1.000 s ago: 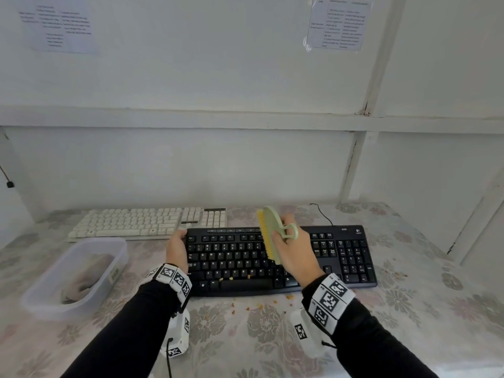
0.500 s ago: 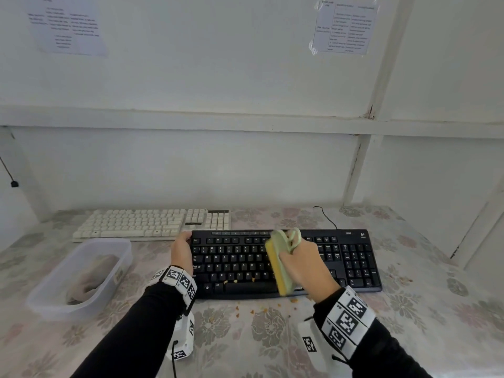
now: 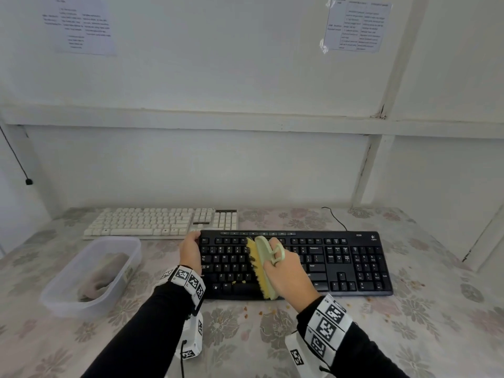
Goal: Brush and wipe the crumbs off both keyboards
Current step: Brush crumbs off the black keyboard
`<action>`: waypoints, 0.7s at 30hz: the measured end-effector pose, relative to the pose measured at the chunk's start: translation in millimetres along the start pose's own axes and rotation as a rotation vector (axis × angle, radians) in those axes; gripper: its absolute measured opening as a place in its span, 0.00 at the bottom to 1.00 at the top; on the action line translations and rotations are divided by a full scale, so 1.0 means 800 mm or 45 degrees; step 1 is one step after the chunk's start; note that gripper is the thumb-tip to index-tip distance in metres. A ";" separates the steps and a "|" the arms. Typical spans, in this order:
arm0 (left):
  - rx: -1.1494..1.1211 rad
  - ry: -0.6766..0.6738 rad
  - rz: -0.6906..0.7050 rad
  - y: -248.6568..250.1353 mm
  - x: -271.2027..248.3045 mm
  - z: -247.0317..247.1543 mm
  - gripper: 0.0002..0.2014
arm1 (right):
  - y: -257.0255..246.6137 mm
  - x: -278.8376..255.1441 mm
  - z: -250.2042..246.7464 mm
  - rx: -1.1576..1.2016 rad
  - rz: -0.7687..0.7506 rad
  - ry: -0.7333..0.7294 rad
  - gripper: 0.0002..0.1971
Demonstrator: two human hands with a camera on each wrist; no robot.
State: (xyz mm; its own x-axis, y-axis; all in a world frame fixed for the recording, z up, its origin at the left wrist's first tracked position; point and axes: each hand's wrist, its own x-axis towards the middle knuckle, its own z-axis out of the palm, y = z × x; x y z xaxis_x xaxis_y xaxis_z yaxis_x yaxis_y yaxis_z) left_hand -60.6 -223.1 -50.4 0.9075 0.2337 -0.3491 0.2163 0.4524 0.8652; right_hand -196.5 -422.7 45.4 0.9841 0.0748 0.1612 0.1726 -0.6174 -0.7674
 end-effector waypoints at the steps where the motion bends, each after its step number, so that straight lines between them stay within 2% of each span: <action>1: 0.001 -0.002 -0.004 0.002 -0.003 0.001 0.25 | 0.002 -0.002 -0.002 -0.045 0.016 -0.011 0.17; 5: 0.009 -0.004 0.004 0.002 -0.007 0.004 0.19 | 0.006 0.000 -0.012 -0.019 0.061 -0.003 0.12; 9: -0.002 0.007 -0.003 -0.003 0.003 0.001 0.22 | -0.006 0.017 -0.009 0.114 -0.102 0.176 0.02; 12: -0.019 -0.013 -0.017 -0.001 -0.003 0.004 0.20 | -0.016 0.029 0.009 0.098 -0.183 0.233 0.11; 14: -0.034 -0.019 -0.032 0.001 -0.007 0.006 0.17 | -0.021 0.030 0.020 0.140 -0.162 0.181 0.14; 17: -0.034 -0.034 -0.057 -0.001 -0.008 0.006 0.18 | -0.021 0.022 0.032 0.195 -0.104 0.034 0.06; 18: -0.036 -0.039 -0.065 0.000 -0.010 0.006 0.18 | -0.019 0.018 0.035 0.196 -0.086 -0.004 0.06; 21: -0.048 -0.047 -0.074 -0.001 -0.008 0.006 0.18 | -0.011 0.006 0.037 0.155 -0.028 -0.067 0.14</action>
State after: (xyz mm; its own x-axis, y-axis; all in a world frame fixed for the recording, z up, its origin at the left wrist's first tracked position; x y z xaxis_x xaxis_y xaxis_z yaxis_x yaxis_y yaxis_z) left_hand -64.6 -229.0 -47.3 0.9066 0.1747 -0.3842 0.2559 0.4965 0.8295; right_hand -192.2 -393.7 34.5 0.9802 0.1303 0.1488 0.1952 -0.5155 -0.8344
